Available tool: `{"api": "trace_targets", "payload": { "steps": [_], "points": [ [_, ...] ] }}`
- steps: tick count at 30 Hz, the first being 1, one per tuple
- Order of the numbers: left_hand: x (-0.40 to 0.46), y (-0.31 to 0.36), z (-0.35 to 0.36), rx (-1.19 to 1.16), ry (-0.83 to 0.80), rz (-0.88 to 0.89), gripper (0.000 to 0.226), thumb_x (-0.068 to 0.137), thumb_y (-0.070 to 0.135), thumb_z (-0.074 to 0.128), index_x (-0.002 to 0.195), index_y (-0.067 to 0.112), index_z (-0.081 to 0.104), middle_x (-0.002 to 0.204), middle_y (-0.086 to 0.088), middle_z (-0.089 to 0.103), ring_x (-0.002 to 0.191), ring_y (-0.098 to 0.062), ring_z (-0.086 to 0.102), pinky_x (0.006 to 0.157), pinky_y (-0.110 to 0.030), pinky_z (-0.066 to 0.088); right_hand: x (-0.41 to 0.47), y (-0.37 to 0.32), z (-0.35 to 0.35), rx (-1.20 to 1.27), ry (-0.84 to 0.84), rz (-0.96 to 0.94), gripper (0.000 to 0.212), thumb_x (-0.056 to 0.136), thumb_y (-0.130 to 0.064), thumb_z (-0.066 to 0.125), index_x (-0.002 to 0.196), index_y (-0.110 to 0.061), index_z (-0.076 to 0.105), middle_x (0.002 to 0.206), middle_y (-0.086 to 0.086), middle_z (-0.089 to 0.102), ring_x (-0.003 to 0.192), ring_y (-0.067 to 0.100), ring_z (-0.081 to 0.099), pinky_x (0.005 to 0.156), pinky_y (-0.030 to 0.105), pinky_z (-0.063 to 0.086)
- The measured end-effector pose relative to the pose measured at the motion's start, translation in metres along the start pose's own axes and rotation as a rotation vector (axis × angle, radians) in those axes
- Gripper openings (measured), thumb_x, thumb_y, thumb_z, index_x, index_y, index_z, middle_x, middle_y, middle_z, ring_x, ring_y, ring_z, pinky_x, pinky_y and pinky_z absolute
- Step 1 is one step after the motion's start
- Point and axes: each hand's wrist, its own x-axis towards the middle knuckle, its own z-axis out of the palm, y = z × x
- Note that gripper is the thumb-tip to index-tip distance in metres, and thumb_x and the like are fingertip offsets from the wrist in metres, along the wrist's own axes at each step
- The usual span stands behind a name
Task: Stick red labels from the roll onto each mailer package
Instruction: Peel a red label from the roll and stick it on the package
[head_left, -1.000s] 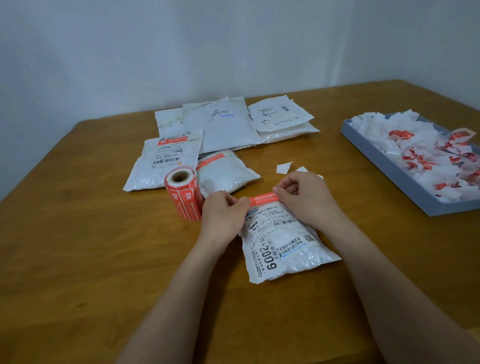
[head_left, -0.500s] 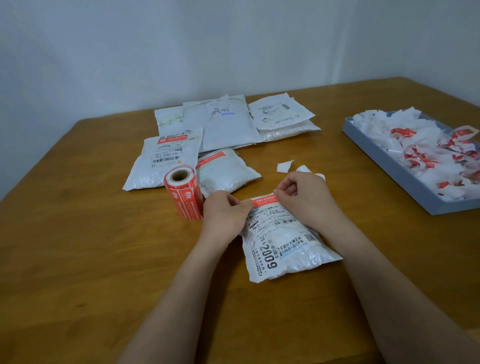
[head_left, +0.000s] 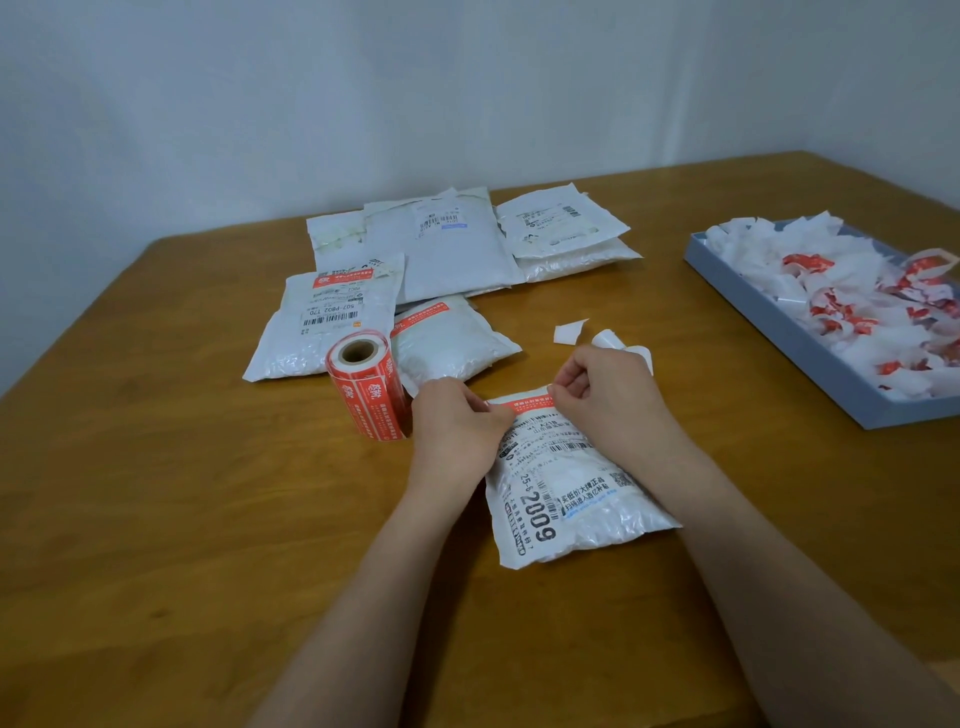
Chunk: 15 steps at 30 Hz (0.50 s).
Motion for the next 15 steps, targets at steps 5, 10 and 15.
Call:
{"api": "trace_targets", "payload": {
  "steps": [5, 10, 15],
  "points": [
    [-0.0025, -0.0005, 0.0015, 0.035, 0.019, 0.028, 0.026, 0.083, 0.021, 0.073, 0.060, 0.011, 0.066, 0.072, -0.009, 0.066, 0.057, -0.009, 0.052, 0.053, -0.020, 0.039, -0.0012, -0.0013, -0.0003, -0.023, 0.011, -0.005, 0.005, 0.089, -0.017, 0.065, 0.084, -0.015, 0.065, 0.075, -0.001, 0.066, 0.072, 0.011, 0.061, 0.070, 0.029, 0.054],
    [-0.0027, 0.0003, 0.0001, 0.043, 0.024, 0.045, 0.024, 0.085, 0.023, 0.072, 0.064, 0.013, 0.066, 0.069, 0.000, 0.062, 0.060, -0.009, 0.054, 0.054, -0.017, 0.040, -0.0016, -0.0019, -0.0002, -0.026, 0.014, 0.007, 0.005, 0.089, -0.018, 0.066, 0.084, -0.016, 0.065, 0.073, -0.004, 0.063, 0.071, 0.010, 0.060, 0.069, 0.027, 0.053],
    [-0.0029, -0.0005, 0.0000, 0.038, 0.018, 0.052, 0.026, 0.088, 0.027, 0.069, 0.067, 0.011, 0.070, 0.067, -0.001, 0.064, 0.062, -0.012, 0.057, 0.052, -0.018, 0.038, -0.0001, 0.0017, 0.0013, 0.004, 0.018, 0.020, 0.010, 0.086, -0.024, 0.070, 0.082, -0.019, 0.062, 0.072, -0.009, 0.059, 0.073, 0.008, 0.058, 0.069, 0.026, 0.052]
  ]
}}
